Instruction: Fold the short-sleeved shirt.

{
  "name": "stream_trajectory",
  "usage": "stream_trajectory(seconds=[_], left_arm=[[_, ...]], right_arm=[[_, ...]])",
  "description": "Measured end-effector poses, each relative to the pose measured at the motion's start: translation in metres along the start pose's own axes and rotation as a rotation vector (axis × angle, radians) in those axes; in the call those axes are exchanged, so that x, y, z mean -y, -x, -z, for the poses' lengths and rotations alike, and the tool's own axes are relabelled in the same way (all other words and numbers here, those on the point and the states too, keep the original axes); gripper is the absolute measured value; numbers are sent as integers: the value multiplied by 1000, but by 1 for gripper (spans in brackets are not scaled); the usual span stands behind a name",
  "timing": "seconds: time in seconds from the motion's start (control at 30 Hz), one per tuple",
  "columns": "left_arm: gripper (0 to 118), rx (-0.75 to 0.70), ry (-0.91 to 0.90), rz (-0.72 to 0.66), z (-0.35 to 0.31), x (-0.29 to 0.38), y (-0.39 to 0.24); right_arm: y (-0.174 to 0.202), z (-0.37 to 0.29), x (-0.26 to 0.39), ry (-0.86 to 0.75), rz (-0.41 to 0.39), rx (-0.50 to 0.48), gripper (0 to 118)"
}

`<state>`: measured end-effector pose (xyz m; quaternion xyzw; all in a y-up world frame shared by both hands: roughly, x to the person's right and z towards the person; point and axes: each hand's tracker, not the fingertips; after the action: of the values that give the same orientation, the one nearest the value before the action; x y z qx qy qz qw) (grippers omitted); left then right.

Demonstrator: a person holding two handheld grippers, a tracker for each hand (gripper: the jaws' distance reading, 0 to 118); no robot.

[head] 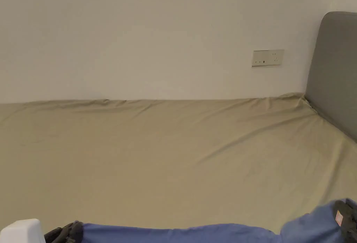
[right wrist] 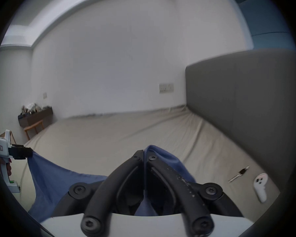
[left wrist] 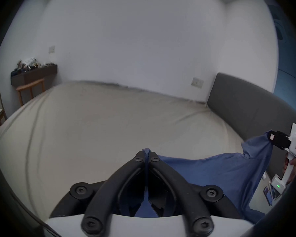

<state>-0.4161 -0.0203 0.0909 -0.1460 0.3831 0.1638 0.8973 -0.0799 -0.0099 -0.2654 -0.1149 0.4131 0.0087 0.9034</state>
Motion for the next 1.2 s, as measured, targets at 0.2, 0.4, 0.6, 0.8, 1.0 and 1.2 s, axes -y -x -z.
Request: stream_trajectory(seconds=[0.2,0.4,0.6,0.8,1.0,1.2], left_arm=[[1,-32,-268,-67,-135,-17,-15],[1,-104,-513,-36,-245,-17,-46],[1,-127,-672,-12,-293,-5,-72],[1,-79,-680,-27,-279,-27,-80],[1,-56,-684,-43,-219,-86,-79],[1,-39,-730,-43,-140,-175,-85]], right_arm=[[16,-132,-38,-234,-15,34,5],[43,-234,-55,-477,-22,66,5],[68,-280,-58,-581,-22,55,5],[66,-262,-84,-612,-10,19,5],[68,-188,-142,-640,-70,10,5],[64,-90,-220,-655,-24,-44,5]])
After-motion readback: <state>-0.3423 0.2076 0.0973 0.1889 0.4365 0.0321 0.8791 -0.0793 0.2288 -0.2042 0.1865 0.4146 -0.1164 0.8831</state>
